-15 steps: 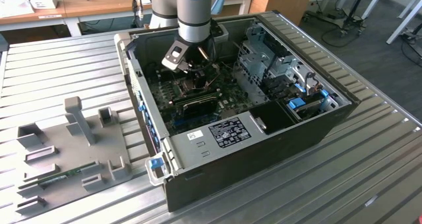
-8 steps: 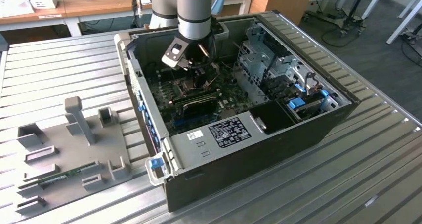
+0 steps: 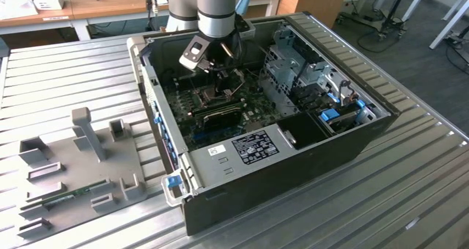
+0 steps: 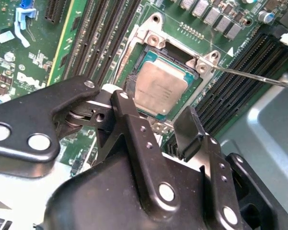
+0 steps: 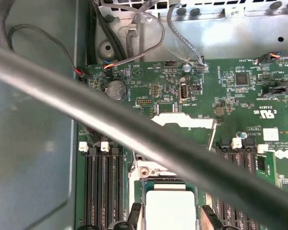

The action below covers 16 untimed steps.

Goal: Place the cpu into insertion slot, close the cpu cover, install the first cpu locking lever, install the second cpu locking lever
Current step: 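Place the cpu into insertion slot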

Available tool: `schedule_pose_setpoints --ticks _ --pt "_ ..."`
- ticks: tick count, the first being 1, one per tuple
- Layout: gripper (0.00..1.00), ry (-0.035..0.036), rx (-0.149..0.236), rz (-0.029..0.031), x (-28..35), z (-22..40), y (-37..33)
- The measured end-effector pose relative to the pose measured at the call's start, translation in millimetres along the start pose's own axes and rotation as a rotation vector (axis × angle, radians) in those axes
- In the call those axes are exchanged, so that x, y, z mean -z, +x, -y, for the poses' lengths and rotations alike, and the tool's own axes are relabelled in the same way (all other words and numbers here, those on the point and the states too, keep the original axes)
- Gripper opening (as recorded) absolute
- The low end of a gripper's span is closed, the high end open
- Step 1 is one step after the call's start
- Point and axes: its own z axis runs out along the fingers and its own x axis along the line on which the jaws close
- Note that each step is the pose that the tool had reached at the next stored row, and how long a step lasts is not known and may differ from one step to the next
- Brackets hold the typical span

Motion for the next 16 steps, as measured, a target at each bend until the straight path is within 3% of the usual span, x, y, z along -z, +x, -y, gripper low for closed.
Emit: schedule_pose_setpoints --ticks 2,4,16 --pt "0.59 -0.0002 0.000 -0.0004 0.0 0.0 0.0" --pt "0.59 0.0000 0.000 -0.0001 7.4 -0.4 0.1" --pt "0.59 0.0000 0.000 -0.0001 12.6 -0.6 0.2"
